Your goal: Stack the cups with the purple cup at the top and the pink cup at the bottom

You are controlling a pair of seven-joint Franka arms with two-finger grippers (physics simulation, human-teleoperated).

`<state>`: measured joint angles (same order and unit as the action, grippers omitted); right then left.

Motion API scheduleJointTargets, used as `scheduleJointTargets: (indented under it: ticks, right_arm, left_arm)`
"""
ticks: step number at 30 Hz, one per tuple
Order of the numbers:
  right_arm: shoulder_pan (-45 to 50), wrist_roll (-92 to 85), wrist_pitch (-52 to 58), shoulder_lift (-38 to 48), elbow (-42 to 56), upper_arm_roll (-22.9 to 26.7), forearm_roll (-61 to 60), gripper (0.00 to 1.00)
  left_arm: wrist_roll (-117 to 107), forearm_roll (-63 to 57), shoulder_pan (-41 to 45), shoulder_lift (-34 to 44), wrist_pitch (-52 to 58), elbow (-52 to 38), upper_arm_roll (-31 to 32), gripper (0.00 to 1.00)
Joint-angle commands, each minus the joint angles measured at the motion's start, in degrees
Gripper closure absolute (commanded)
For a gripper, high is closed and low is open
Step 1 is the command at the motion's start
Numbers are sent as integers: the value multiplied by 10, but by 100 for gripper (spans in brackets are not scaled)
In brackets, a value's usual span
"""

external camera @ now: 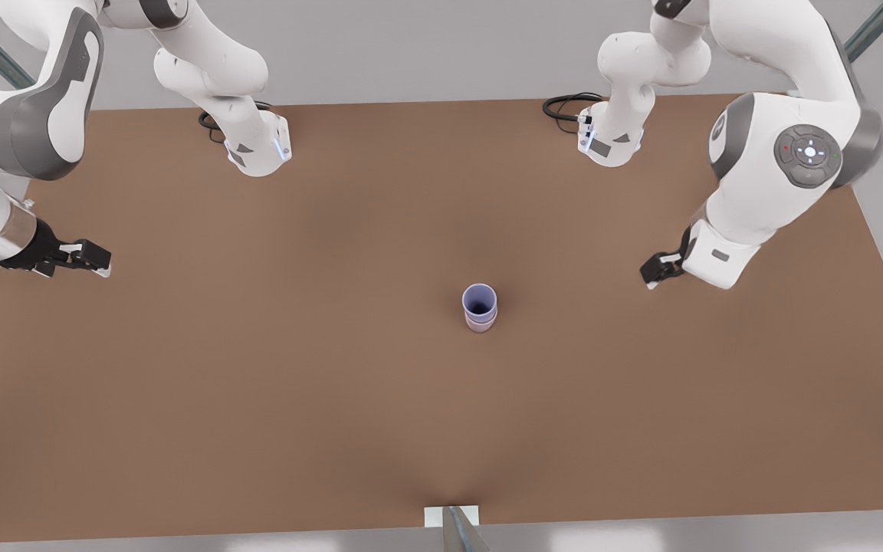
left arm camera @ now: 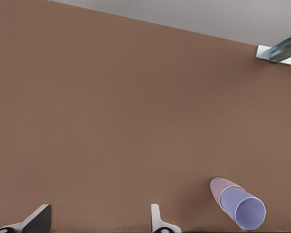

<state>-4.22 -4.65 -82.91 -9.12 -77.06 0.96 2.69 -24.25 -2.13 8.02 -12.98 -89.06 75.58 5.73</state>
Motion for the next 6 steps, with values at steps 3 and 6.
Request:
scheduleJointTargets:
  ticks: [3,6]
  right_arm:
    - [0,-3,0,1,0,0,-1,0]
    - [0,-3,0,1,1,0,0,0]
  left_arm:
    - [334,-37,-52,16,30,0,58,0]
    - [334,-46,-53,18,30,4,63,0]
